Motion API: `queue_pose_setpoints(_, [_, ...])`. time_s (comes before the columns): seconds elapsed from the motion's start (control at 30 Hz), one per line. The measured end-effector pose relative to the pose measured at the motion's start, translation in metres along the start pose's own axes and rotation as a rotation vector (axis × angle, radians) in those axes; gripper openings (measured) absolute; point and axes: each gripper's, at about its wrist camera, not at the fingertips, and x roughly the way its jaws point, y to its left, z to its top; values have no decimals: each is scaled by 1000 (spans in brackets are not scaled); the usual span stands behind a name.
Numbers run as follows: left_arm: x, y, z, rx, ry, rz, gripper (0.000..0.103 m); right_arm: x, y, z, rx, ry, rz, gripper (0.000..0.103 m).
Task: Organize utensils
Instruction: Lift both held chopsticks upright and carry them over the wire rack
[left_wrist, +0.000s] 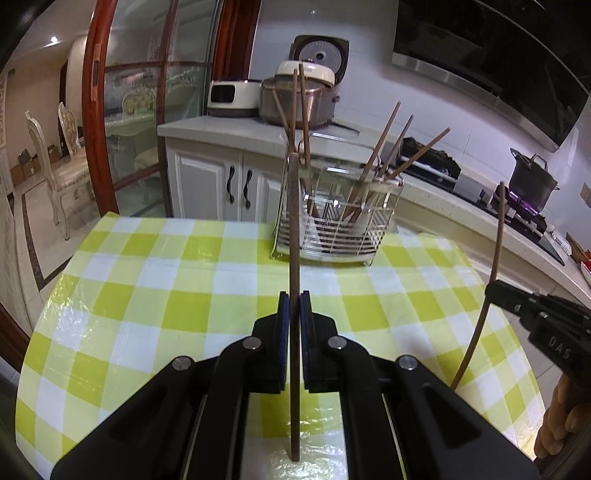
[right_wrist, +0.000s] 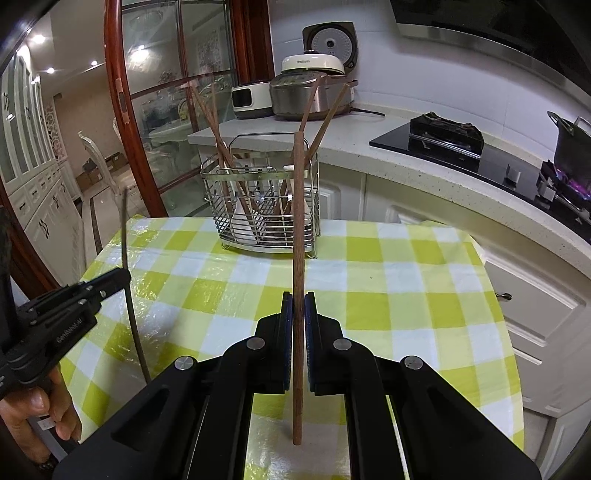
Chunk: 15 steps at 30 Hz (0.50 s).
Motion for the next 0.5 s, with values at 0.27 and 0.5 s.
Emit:
queue_pose_setpoints(0.27, [-4, -5, 5, 9, -13, 0, 6, 0, -1, 0, 3, -11, -4, 7])
queue_pose_setpoints(0.5, [-7, -7, 9, 16, -36, -11, 6, -3, -4, 3, 8, -25, -2, 7])
